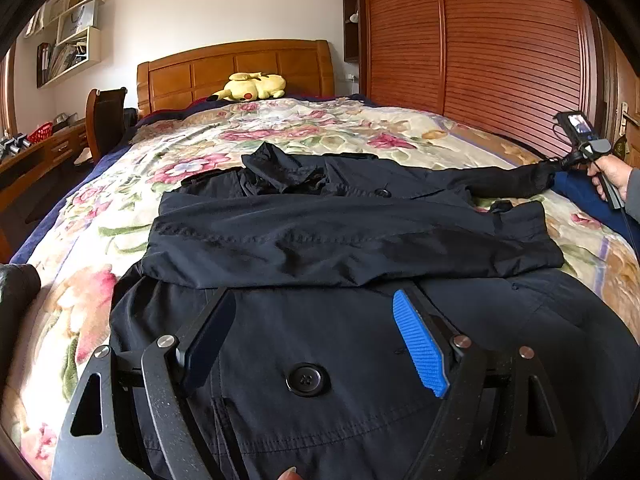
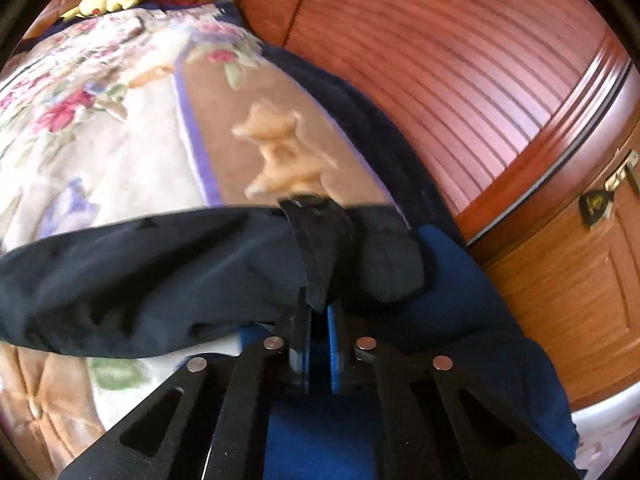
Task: Fold large clothes
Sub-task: 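Lift the sleeve with the right tool, lay it across the coat, open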
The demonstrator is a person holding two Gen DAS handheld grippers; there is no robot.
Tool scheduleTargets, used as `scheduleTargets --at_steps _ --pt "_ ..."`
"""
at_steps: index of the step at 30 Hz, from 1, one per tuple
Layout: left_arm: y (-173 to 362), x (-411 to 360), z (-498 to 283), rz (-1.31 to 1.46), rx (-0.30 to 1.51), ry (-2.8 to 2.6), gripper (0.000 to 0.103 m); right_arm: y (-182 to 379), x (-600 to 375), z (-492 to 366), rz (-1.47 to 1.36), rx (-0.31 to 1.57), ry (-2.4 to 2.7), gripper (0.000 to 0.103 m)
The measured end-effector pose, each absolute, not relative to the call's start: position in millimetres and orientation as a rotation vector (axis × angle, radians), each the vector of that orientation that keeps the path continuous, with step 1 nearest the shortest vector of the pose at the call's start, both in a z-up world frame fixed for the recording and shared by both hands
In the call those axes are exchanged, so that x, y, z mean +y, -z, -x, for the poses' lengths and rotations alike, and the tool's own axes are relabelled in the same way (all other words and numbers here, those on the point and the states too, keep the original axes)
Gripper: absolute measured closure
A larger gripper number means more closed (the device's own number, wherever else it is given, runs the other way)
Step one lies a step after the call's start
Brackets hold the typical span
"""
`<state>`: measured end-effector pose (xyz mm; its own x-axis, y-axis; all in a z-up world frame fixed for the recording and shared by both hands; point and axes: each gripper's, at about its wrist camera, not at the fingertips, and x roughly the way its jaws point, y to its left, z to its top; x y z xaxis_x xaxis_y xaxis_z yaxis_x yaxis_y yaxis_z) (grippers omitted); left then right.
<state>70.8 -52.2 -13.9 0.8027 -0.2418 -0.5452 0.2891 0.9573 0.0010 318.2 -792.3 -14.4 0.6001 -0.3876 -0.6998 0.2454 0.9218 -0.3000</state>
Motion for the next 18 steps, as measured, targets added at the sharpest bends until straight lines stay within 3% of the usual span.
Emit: scheduleTargets --at_steps 10,18 --pt "-1.6 -50.4 -52.7 -0.121 0.534 0.297 0.021 -70.3 -679.1 -271.2 0.316 0.578 0.193 0.099" --pt "-7.5 -29.7 -45.2 -0.116 0.530 0.278 0.021 -77.7 -604.7 -236.0 0.396 0.529 0.076 0.099"
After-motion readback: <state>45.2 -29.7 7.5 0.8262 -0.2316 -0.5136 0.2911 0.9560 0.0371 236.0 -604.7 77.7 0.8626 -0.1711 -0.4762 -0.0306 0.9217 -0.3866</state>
